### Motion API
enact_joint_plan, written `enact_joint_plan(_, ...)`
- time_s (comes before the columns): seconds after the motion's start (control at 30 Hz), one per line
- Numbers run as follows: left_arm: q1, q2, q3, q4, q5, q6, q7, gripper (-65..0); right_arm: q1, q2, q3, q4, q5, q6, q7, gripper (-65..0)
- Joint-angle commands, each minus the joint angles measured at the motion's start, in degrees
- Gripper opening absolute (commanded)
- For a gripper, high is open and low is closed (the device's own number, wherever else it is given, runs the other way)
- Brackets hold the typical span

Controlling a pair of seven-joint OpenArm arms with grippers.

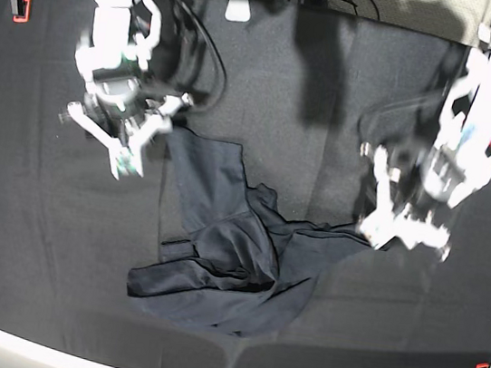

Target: Layout the t-shirt on the table in an organized manner, then fold the t-shirt properly

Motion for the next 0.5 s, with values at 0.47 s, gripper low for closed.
enact_joint_plan(0.47, -15.7, -0.3, 11.4, -21.2, 8.1, 4.8, -2.3, -46.8, 0.8, 0.0, 0.1, 3.4, 0.1, -0.2, 1.8, -36.2)
